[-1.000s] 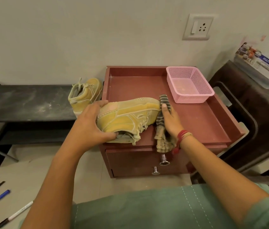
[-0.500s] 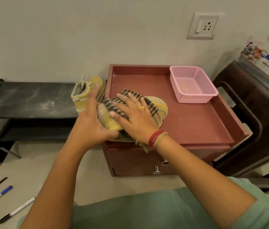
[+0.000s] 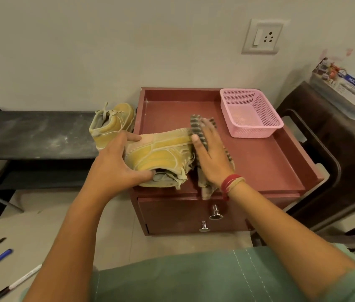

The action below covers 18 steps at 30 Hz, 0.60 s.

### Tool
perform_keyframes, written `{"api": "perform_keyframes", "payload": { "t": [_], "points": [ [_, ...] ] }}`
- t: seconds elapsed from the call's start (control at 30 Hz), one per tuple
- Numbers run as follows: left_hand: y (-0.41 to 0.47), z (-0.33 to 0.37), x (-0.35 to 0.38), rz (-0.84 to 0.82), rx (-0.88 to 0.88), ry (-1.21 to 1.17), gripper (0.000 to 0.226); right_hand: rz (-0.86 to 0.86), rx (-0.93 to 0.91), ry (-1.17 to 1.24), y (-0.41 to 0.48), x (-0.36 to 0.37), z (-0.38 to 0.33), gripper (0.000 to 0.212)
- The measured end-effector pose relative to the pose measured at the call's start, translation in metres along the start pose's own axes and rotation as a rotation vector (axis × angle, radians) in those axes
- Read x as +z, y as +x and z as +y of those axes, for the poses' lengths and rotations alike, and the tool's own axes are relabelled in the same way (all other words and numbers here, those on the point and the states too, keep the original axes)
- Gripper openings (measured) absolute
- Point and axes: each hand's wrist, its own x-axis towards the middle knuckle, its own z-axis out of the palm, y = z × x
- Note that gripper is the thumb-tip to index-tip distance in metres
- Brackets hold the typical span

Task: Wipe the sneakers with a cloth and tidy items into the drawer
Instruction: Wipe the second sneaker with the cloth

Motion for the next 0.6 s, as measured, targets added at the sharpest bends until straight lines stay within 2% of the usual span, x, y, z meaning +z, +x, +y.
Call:
{"api": "perform_keyframes", "payload": {
  "t": [0.07,0.2,0.23,0.33,0.4,0.53,0.6],
  "points": [
    [0.000,-0.001,0.000,0.004,0.002,-0.013,0.072,-0.072,-0.024,-0.075,-0.002,0.009,0.010,0.047],
    [0.003,-0.003,0.000,0.036,0.022,-0.037,0.082,-0.002,0.287,0.094,0.009,0.002,0.029,0.060],
    [0.003,-0.003,0.000,0.037,0.029,-0.037,0.083,0.009,0.277,0.062,0.006,0.001,0.027,0.061],
    [0.004,-0.004,-0.001,0.029,0.023,-0.048,0.085,-0.059,-0.005,-0.056,-0.005,0.005,0.011,0.053],
    [0.005,-0.005,-0.001,0.028,0.019,-0.060,0.085,-0.113,-0.060,-0.099,-0.009,0.011,0.012,0.052],
    [0.006,-0.006,-0.003,0.036,0.030,-0.074,0.084,-0.016,0.256,0.128,0.006,0.003,0.029,0.054],
    [0.006,-0.007,-0.004,0.030,0.040,-0.080,0.083,0.053,0.278,0.194,0.009,0.001,0.025,0.053]
  ]
}}
